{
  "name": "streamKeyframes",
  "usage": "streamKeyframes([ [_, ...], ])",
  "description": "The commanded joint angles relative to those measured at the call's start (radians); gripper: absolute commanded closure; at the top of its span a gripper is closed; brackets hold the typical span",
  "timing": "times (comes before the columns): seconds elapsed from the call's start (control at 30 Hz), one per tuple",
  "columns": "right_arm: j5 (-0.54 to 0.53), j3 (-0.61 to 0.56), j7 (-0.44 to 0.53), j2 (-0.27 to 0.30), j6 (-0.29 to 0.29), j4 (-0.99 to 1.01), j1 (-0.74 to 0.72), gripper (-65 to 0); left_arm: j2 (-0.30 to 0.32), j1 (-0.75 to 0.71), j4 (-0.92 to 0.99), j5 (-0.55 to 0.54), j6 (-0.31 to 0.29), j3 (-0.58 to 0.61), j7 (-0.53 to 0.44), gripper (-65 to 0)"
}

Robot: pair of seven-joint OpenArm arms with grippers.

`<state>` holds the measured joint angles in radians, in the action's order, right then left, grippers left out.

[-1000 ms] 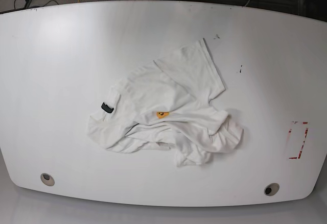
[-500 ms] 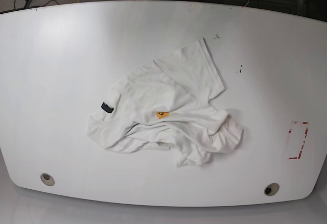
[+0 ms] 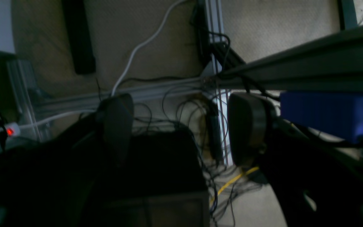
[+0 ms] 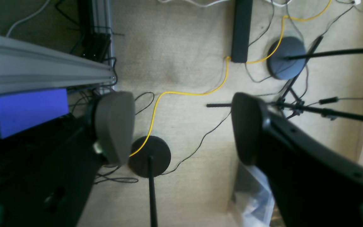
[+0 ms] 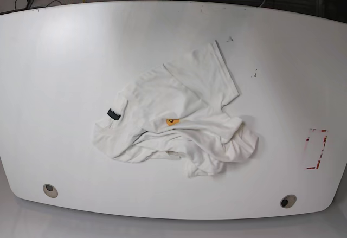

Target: Fold the T-shirt properly

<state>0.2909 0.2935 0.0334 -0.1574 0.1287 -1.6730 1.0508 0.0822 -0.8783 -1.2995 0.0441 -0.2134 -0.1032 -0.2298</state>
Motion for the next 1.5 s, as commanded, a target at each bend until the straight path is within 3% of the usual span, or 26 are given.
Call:
streamKeyframes([
  [0.0,0.003,0.003,0.017,0.0,-0.002,-0.048,0.045,-45.5,0.009,-0.043,-0.052,-0.024,0.001,0.002,-0.015,-42.9],
  [0.47,-0.005,-0.008,0.017,0.0,0.002,-0.109,0.09,-45.4,0.019,-0.08,-0.145,-0.037,-0.003,-0.013,-0.004,-43.1],
  [1.0,-0.094,-0.081,0.014,0.0,0.009,-0.203,0.184,-44.8,0.025,-0.161,-0.256,-0.037,0.0,-0.023,-0.016,-43.2],
  [1.47,-0.107,-0.046,0.038,0.0,0.009,-0.231,0.181,-44.8,0.033,-0.187,-0.338,-0.046,-0.004,-0.021,-0.019,-43.9],
])
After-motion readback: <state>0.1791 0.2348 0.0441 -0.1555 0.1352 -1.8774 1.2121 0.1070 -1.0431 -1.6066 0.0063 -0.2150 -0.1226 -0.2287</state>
